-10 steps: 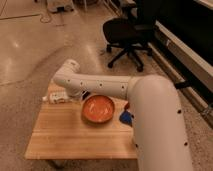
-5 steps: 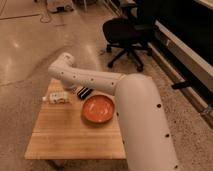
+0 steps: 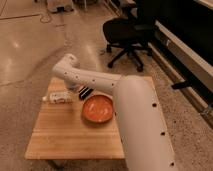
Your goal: Place the bottle in the ceramic bowl
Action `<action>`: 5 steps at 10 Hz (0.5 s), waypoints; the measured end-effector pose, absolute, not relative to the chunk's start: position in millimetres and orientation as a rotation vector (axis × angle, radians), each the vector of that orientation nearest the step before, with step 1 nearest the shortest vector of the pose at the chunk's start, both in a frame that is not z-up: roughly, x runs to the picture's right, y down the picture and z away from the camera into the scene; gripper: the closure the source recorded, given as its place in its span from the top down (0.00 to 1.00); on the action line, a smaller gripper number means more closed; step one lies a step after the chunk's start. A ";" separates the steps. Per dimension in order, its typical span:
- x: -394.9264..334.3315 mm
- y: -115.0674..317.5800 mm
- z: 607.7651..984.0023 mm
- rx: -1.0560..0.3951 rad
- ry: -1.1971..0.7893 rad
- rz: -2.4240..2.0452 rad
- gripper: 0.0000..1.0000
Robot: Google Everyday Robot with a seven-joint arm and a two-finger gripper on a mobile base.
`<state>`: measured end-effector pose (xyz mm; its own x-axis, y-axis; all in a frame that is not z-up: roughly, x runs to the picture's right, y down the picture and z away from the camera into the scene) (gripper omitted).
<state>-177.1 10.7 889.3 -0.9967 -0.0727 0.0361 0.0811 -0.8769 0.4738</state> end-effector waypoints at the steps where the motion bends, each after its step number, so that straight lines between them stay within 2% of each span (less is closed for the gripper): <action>1: -180.0 5.5 896.4 -0.023 -0.747 -2.979 0.69; 5: -232.0 17.4 922.7 -0.021 -0.765 -3.070 0.69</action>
